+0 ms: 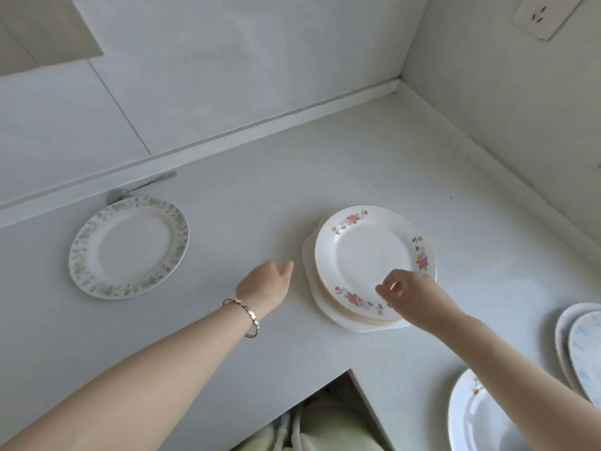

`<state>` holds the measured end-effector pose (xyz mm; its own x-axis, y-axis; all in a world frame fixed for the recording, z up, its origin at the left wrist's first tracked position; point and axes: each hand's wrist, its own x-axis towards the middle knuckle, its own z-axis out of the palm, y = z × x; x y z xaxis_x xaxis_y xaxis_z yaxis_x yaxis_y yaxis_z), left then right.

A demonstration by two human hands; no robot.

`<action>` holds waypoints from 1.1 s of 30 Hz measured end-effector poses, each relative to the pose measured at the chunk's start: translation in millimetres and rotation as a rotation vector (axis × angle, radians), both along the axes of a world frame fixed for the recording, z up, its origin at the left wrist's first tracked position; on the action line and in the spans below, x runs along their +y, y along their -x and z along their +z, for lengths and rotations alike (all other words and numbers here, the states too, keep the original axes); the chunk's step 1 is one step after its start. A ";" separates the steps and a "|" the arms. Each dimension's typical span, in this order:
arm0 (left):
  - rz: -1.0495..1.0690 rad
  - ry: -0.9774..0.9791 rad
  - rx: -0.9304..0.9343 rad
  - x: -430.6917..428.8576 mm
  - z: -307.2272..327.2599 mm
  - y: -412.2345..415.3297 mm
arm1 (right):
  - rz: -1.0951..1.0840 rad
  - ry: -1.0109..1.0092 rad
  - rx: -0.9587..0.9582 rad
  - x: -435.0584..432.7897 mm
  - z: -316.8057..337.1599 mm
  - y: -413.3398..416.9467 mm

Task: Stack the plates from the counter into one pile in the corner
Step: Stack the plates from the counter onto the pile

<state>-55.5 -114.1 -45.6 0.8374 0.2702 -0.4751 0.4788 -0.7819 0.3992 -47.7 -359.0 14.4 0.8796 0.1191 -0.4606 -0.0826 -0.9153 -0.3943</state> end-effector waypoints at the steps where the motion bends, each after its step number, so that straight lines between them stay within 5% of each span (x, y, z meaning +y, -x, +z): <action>1: 0.024 -0.008 -0.007 18.9 1.7 5.7 | 0.046 -0.015 0.018 19.5 1.6 -2.4; 8: 0.310 0.029 0.016 173.6 9.7 76.7 | 0.386 -0.055 0.180 187.7 -5.9 1.2; 13: 0.524 0.042 0.050 253.2 -2.2 137.8 | 0.354 -0.124 0.345 293.7 -34.5 17.9; 19: 0.597 0.070 0.080 304.3 -18.0 176.9 | -0.453 -0.649 0.635 369.8 -74.0 11.4; 23: 0.575 0.057 0.113 319.9 -26.0 182.1 | -0.780 -0.868 0.639 395.9 -86.8 2.8; 33: 0.459 0.103 0.132 303.0 -31.9 156.0 | -0.782 -0.888 0.461 346.5 -74.9 4.9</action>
